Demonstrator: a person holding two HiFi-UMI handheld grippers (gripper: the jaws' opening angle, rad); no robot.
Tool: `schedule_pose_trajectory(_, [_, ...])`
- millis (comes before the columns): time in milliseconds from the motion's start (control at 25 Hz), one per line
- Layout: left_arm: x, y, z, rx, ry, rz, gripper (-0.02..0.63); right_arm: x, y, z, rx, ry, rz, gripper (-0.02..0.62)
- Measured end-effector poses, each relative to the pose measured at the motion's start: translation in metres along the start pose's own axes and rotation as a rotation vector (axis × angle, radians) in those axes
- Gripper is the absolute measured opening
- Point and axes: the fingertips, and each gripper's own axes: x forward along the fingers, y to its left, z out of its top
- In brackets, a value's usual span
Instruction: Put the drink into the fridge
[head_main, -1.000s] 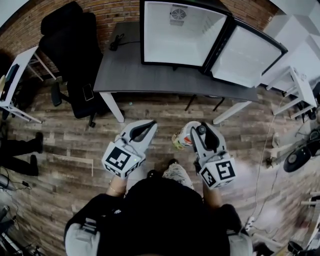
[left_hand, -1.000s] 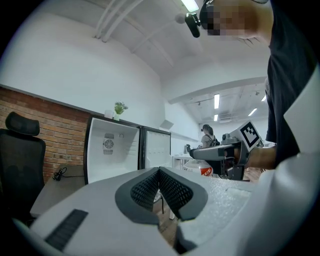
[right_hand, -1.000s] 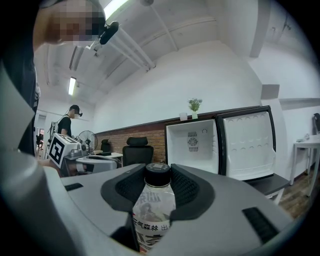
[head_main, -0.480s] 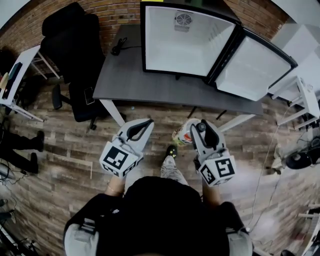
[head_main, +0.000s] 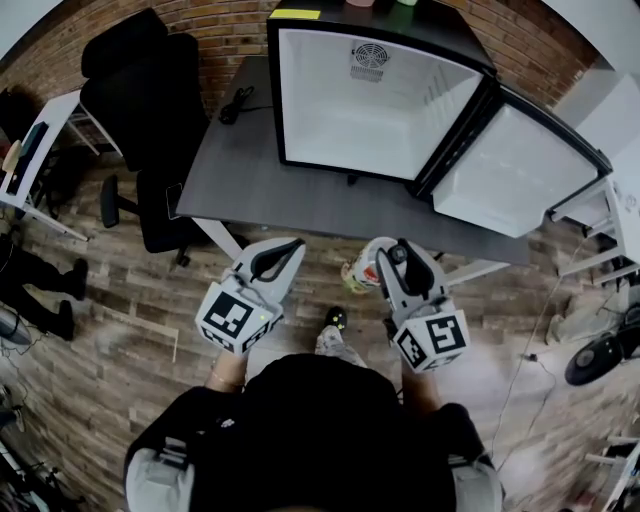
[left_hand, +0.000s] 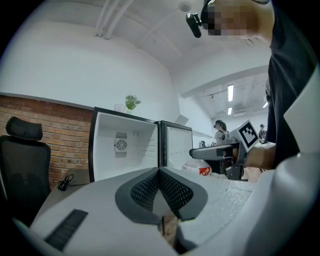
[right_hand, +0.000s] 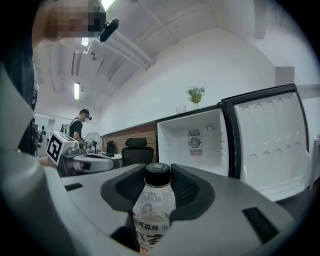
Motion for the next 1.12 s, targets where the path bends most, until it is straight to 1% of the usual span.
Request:
schedule_pose_trajectory(400, [0.062, 0.020, 0.012, 0.021, 0.031, 0.049, -0.003, 0.041, -0.058, 0.007, 0.025, -0.015, 0.072, 0.153])
schedule_pose_trajectory(640, [0.089, 0.027, 0.014, 0.030, 0.053, 0.068, -0.003, 0.064, -0.086, 0.009, 0.028, -0.026, 0.101, 0.153])
schedule_pose_trajectory(1120, [0.134, 0.049, 0.013, 0.021, 0.035, 0.120, -0.003, 0.101, -0.124, 0.014, 0.005, -0.029, 0.158, 0.153])
